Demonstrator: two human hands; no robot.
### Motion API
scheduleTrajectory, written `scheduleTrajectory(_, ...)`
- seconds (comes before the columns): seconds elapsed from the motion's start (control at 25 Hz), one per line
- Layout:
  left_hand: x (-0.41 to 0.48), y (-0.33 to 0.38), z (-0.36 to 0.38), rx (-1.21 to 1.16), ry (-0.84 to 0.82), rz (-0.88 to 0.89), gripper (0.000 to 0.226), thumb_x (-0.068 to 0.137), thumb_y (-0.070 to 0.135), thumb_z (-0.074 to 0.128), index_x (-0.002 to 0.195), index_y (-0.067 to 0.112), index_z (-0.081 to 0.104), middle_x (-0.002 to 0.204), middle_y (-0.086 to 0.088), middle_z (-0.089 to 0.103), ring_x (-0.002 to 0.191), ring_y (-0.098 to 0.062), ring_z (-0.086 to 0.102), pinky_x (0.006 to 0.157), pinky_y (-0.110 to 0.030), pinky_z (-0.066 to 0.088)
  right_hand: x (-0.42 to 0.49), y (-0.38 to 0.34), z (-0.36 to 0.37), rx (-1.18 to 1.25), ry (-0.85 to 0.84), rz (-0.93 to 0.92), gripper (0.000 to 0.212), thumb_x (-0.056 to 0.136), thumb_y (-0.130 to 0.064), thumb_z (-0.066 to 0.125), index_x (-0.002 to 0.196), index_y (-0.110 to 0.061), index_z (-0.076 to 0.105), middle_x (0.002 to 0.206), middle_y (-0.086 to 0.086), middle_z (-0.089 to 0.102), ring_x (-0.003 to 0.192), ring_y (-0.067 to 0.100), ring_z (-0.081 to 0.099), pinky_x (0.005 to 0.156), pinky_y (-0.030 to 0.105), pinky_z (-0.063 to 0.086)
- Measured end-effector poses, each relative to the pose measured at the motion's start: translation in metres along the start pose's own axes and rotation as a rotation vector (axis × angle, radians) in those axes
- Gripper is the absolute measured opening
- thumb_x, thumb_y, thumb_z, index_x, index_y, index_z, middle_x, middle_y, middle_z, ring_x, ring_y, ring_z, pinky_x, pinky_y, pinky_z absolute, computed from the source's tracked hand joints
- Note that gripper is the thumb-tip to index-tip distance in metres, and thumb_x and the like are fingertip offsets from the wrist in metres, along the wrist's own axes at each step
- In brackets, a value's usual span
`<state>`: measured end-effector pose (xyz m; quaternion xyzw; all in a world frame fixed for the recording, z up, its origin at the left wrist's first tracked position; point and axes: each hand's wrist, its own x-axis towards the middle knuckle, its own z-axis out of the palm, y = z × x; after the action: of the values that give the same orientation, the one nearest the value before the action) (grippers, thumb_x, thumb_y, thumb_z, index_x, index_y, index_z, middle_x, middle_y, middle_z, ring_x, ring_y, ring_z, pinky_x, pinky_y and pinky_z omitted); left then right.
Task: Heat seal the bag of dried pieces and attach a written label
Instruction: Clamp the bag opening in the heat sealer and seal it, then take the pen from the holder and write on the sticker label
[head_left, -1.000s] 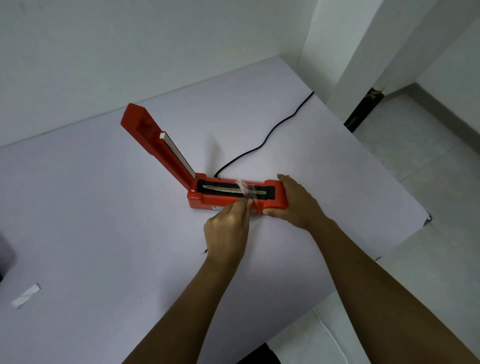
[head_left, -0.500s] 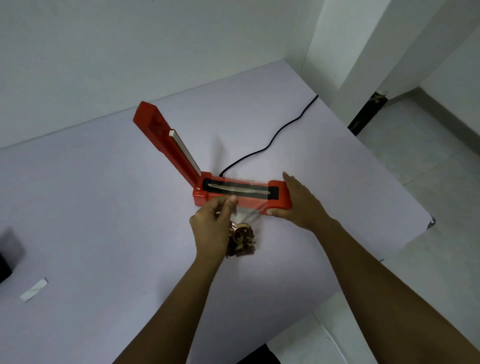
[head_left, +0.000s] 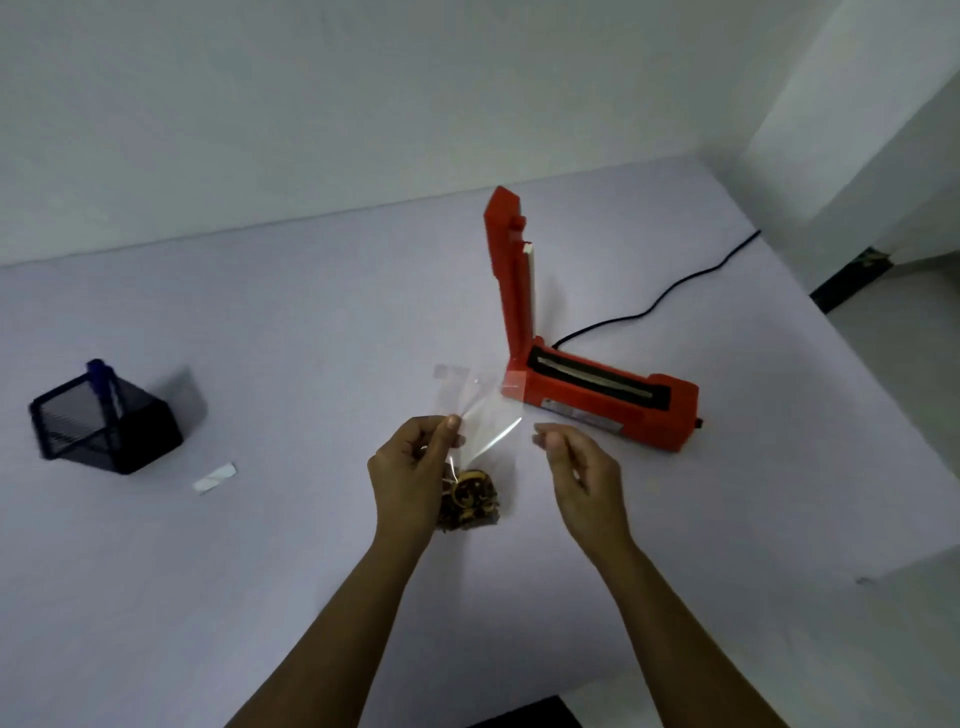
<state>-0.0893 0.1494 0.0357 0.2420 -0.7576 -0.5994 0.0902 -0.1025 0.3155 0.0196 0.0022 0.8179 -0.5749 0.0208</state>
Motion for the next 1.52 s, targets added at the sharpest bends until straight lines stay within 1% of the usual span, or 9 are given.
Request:
scheduleTrajectory(0.08,-0.002,-0.014,-0.029,0.001,0.053,-0.025,0.016,0.089,0.021,0.061,0.074,0.027,0.066,0.07,0.006,0.068,0.048,-0.009,0.056,0.045,-0.019,0.05,-0.014,-0.013,0.036,0.066,-0.185,0.056,0.02,0.09,-0.033,0.053,0.104,-0.024,0.064,0.099,-0.01,0.068,0.095,0.001,0.062,0.082,0.01,0.048)
scheduleTrajectory(0.16,-0.004,-0.028,-0.054,-0.011,0.095,-0.066,0.016,0.089,0.021,0.061,0.075,0.025,0.066,0.07,0.005,0.069,0.047,-0.007,0.055,0.045,-0.02,0.051,-0.023,-0.02,0.067,0.076,-0.264,0.064,0.013,0.088,-0.028,0.059,0.098,-0.026,0.066,0.095,-0.01,0.069,0.092,0.001,0.064,0.08,0.013,0.05)
scheduleTrajectory(0.36,-0.008,-0.064,-0.096,-0.057,0.138,-0.192,0.018,0.091,0.026,0.059,0.078,0.015,0.067,0.07,0.0,0.067,0.049,-0.006,0.056,0.047,-0.025,0.053,-0.038,-0.016,0.119,0.092,-0.321,0.175,0.012,0.084,-0.02,0.066,0.082,-0.031,0.067,0.083,-0.006,0.072,0.077,0.009,0.068,0.076,0.027,0.057)
scheduleTrajectory(0.48,-0.005,-0.087,-0.114,-0.086,0.05,-0.25,0.024,0.092,0.029,0.057,0.082,0.01,0.068,0.072,-0.006,0.067,0.058,-0.014,0.062,0.052,-0.026,0.052,-0.037,-0.006,0.138,0.033,-0.332,0.235,0.005,0.083,-0.02,0.068,0.081,-0.025,0.068,0.079,-0.003,0.072,0.074,0.014,0.069,0.075,0.035,0.058)
scheduleTrajectory(0.68,0.012,-0.106,-0.128,0.144,-0.041,-0.222,0.014,0.089,0.021,0.057,0.082,0.017,0.07,0.078,0.001,0.071,0.073,-0.016,0.065,0.071,-0.031,0.052,-0.029,0.005,0.153,-0.085,-0.29,0.205,0.001,0.081,-0.016,0.069,0.082,-0.017,0.069,0.072,-0.007,0.067,0.071,0.013,0.064,0.067,0.021,0.052)
scheduleTrajectory(0.8,0.018,-0.103,-0.124,0.384,-0.07,-0.077,0.016,0.088,0.017,0.058,0.084,0.01,0.072,0.081,-0.003,0.071,0.074,-0.017,0.062,0.068,-0.023,0.044,-0.026,0.011,0.156,-0.141,-0.243,0.191,0.008,0.08,-0.017,0.07,0.088,-0.015,0.068,0.076,-0.006,0.067,0.074,0.008,0.063,0.07,0.017,0.048)
scheduleTrajectory(1.12,0.023,-0.114,-0.116,0.441,0.099,-0.073,0.023,0.085,0.024,0.067,0.103,0.01,0.068,0.091,-0.005,0.071,0.083,-0.019,0.064,0.08,-0.034,0.052,-0.019,0.011,0.16,-0.239,-0.236,0.182,0.028,0.078,-0.019,0.073,0.103,-0.012,0.061,0.07,-0.008,0.057,0.066,0.005,0.056,0.063,0.013,0.045)
scheduleTrajectory(1.36,0.024,-0.11,-0.122,0.41,0.09,-0.068,0.031,0.086,0.028,0.065,0.111,0.011,0.065,0.095,-0.006,0.07,0.086,-0.019,0.064,0.082,-0.029,0.05,-0.018,-0.002,0.151,-0.26,-0.189,0.184,0.03,0.083,-0.03,0.067,0.108,-0.015,0.059,0.076,-0.008,0.058,0.068,0.003,0.056,0.061,0.009,0.043)
scheduleTrajectory(1.52,0.023,-0.091,-0.149,0.378,0.12,0.023,0.027,0.091,0.02,0.058,0.115,0.008,0.064,0.103,-0.008,0.07,0.088,-0.014,0.063,0.08,-0.018,0.044,-0.009,-0.025,0.153,-0.309,-0.122,0.029,0.019,0.088,-0.023,0.06,0.104,-0.013,0.062,0.074,-0.004,0.061,0.065,0.002,0.056,0.059,0.009,0.041)
